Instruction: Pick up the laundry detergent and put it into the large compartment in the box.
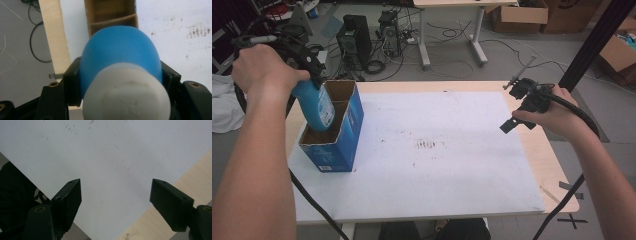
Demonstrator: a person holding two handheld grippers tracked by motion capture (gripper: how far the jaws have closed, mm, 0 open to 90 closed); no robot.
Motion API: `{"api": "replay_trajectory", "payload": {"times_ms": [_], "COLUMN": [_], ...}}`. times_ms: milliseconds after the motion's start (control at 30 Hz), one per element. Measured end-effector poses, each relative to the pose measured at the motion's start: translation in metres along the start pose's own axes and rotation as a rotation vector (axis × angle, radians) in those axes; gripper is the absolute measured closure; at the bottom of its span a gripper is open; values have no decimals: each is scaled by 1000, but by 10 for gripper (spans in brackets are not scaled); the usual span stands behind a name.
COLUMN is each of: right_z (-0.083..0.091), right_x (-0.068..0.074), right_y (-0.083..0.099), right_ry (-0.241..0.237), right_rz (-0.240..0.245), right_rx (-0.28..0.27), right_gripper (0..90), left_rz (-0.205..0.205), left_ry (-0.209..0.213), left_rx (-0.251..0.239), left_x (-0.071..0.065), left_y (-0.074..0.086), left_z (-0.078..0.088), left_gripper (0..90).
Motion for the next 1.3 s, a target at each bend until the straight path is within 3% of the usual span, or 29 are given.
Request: {"api": "replay_trajectory", "payload": {"times_ms": [833,1300], "right_z": [-10,-15], "right_x": [-2,-1], "right_y": [2,-2], "right_ry": [0,-3], "right_rz": [-2,-1], "right_rx": [13,24], "right_gripper": [253,253], "left_rz": [35,19], "left_ry": [26,29], "left_rx": [103,130], "left_x": [-2,-4], "left_y": [-17,-19], "left_z": [-103,-130], "left_gripper": [377,377]}}
Point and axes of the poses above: each handheld gripper's, and its own axes: z roughly backward along the jaws, y roughly out of its underside, x roughly to its left, the point moved 3 cm from there along -z, roughly forward along the jaws, and after that the axes turned 13 degrees about x, right-handed, at the moved point
